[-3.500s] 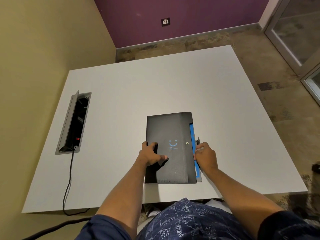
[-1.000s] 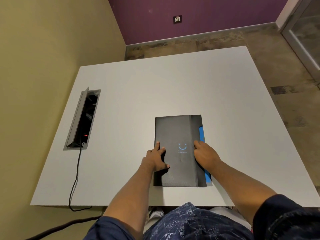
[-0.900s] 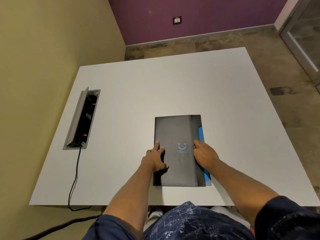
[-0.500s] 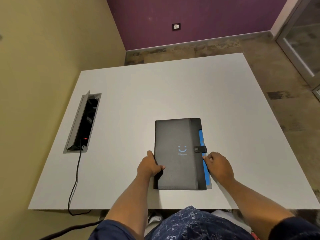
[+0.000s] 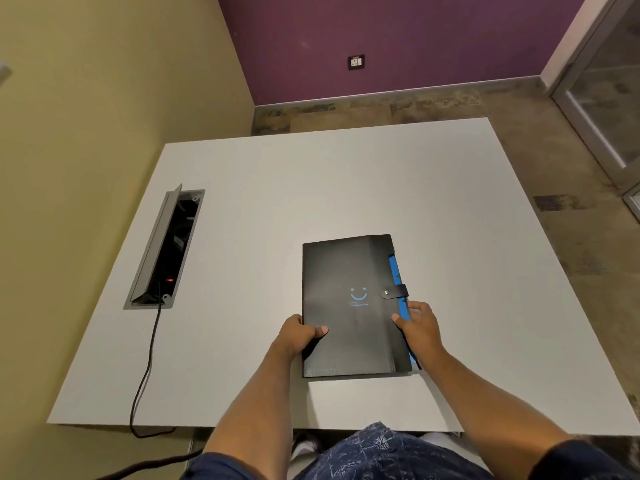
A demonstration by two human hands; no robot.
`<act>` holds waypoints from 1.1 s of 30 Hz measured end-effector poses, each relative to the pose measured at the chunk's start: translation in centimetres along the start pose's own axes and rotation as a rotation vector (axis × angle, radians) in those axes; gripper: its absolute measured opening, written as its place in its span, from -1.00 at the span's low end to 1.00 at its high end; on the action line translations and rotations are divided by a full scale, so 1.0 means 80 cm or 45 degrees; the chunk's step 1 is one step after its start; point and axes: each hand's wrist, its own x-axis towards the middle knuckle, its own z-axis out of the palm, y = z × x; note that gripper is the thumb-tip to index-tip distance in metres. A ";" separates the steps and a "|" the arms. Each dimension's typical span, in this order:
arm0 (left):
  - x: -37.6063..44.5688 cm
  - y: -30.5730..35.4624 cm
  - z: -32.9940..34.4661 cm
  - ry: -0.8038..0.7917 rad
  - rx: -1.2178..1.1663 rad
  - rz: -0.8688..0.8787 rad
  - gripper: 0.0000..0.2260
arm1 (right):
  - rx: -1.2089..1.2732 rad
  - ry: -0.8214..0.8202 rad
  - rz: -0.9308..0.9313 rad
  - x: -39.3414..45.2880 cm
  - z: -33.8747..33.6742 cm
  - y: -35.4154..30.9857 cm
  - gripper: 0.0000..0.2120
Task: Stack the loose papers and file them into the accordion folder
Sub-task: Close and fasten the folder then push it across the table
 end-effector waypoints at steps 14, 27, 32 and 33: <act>0.043 0.086 -0.085 0.078 -0.460 0.214 -0.51 | 0.110 -0.253 -0.074 0.078 0.064 -0.128 -0.50; 0.132 0.151 -0.198 0.216 -0.158 0.182 -0.58 | 0.085 -0.610 0.024 0.144 0.183 -0.201 -0.27; 0.168 0.151 -0.220 0.393 -0.234 0.250 -0.38 | 0.130 -0.495 -0.010 0.172 0.244 -0.226 -0.31; 0.177 0.151 -0.222 0.447 -0.281 0.276 -0.32 | 0.137 -0.468 -0.023 0.178 0.257 -0.232 -0.33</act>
